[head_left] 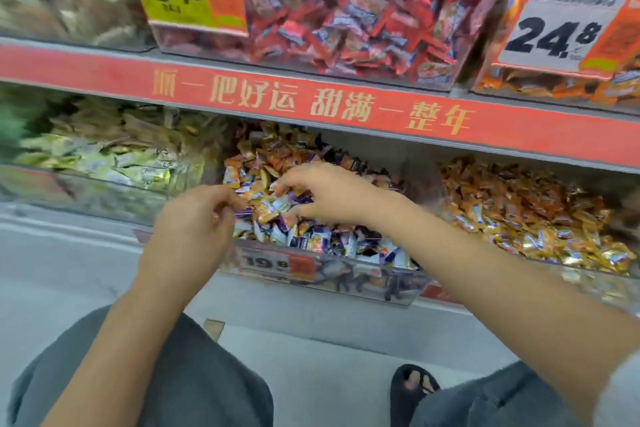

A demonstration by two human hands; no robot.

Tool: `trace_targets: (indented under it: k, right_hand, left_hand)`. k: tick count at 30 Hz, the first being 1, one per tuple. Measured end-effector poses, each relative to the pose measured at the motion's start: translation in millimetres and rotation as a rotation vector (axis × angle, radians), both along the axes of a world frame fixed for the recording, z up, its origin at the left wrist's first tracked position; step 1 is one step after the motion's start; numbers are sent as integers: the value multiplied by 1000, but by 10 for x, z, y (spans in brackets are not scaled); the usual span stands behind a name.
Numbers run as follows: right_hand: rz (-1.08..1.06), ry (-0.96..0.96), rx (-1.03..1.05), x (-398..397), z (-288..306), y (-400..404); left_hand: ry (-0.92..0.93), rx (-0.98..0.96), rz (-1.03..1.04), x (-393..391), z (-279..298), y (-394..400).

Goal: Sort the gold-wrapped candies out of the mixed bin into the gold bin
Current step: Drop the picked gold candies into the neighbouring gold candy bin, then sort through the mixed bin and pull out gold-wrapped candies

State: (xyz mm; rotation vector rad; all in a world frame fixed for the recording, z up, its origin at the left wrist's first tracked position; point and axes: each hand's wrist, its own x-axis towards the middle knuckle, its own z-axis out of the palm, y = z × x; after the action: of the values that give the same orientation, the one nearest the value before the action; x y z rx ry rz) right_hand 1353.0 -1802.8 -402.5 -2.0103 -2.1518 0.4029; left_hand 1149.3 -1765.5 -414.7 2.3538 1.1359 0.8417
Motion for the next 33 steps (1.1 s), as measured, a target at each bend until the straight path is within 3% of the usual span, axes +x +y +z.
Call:
trace_targets:
  k: [2,6,14,18,25,33]
  right_hand:
    - [-76,-89,52,46,-55,314]
    - [-152,-23,10,130,-189,743]
    - [-303,-188,44,-80,-375,1176]
    - [-261,-172,-115,-128,-278,1270]
    - [-53,-153,-55,-236,-410,1248]
    - [51,247,-133,-138,-236,997]
  left_hand:
    - [19,9,-41,-108,-51,111]
    - [72,17,-106,-288,-185,175]
    - [16,-7,-172,-348,-258,351]
    - [9,-49,-187,-385,-266,434]
    - [-3,-35,-236,-483,-301,447]
    - [-66,-97,-186,-420,-282,426]
